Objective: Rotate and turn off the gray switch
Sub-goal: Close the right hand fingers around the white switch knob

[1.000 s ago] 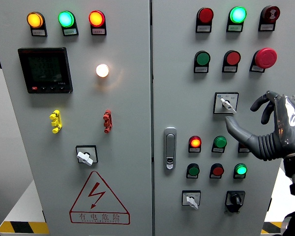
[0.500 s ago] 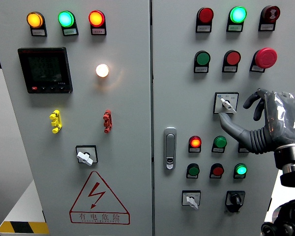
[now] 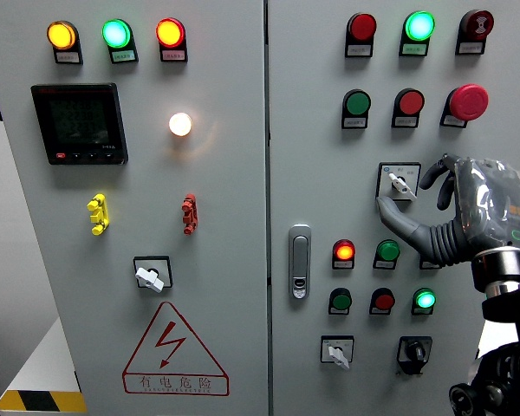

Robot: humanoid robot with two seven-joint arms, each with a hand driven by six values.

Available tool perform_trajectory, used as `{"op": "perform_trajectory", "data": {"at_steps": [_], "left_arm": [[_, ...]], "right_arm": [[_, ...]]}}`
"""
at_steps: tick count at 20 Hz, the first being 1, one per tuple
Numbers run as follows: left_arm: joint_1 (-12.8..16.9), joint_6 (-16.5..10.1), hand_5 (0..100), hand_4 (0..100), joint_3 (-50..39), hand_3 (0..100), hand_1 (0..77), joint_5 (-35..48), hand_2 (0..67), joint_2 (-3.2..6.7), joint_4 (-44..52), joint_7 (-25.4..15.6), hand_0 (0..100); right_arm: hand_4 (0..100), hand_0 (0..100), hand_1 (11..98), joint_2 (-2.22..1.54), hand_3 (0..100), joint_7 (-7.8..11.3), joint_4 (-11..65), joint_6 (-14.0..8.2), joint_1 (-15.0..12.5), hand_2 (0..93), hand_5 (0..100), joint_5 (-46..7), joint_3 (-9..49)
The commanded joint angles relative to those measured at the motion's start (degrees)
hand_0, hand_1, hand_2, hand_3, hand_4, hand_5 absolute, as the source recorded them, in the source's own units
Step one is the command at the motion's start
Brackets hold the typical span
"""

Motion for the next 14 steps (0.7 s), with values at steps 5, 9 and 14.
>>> {"op": "perform_trajectory", "data": {"at_steps": [5, 9, 14], "left_arm": [[0.0, 0.0, 12, 10, 0.0, 18, 0.0, 0.1, 13.2, 0.01, 0.0, 0.0, 0], [0.0, 0.0, 12, 10, 0.0, 18, 0.0, 0.0, 13.2, 0.01, 0.0, 0.0, 0], [0.0, 0.0, 12, 10, 0.0, 18, 0.0, 0.0, 13.3, -0.08, 0.0, 0.0, 0]], "right_arm": [[100, 0, 37.9, 0.00, 88, -0.33, -0.8, -0.1, 0.8, 63.6, 94, 0.0, -0.4], [100, 0, 37.8, 0.00, 88, -0.86, -0.8, -0.1, 0.8, 63.8, 94, 0.1, -0.5], [100, 0, 37.9, 0.00, 88, -0.86, -1.2, -0.1, 0.8, 64.4, 94, 0.0, -0.4]]}}
